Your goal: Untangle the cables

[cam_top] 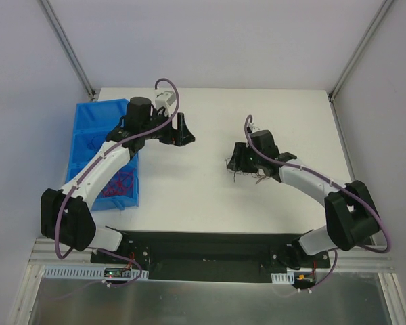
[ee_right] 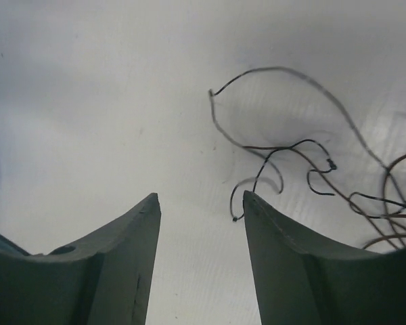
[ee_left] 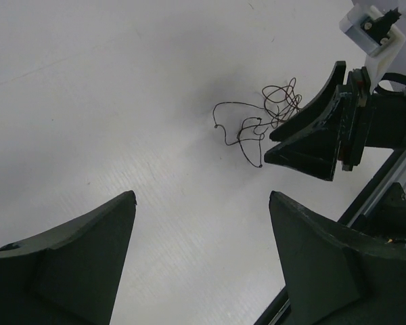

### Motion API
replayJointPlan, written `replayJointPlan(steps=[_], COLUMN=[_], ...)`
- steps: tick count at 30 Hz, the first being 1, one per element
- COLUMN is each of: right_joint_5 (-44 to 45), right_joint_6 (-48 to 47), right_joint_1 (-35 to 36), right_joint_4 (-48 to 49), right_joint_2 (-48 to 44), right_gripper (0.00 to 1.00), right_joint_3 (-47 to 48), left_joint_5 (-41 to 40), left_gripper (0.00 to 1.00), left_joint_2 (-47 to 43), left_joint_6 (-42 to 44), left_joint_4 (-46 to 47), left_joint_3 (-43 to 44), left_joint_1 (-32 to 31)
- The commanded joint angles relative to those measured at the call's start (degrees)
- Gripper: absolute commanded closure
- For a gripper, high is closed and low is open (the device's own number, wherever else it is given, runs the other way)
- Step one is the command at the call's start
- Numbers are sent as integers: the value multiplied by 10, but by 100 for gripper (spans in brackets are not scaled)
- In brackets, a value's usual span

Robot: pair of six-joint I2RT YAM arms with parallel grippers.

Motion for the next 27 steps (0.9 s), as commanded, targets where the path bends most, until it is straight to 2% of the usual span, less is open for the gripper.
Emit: replayJointPlan(steps=[1, 3, 6, 9, 16, 22, 27], right_joint_5=[69, 122, 150, 184, 148, 125, 117], right_joint_6=[-53, -56, -53, -49, -28, -23, -23], right_joint_1=[-30, -45, -56, -60, -105, -116, -118], right_joint_4=[-17, -13, 3, 33, 66, 80, 76], right_joint_2=[-45, -49, -61, -67, -85, -95, -80], right_gripper=[43, 41, 40, 39, 40, 41, 41], right_joint_3=[15, -4, -35, -68, -99, -112, -104], left_joint_5=[29, 18, -23, -87, -86, -73, -64], left_gripper=[22, 21, 18, 16, 25, 21, 23], left_joint_2=[17, 31, 62, 115, 273, 346, 404], left_joint_6=[14, 20, 32, -7, -187, -319, -362], left_joint_4=[18, 18, 20, 18, 34, 120, 131], left_joint_3=[25, 23, 24, 37, 100, 109, 159], left_joint_1=[-25, -57, -122, -164, -169, -181, -200])
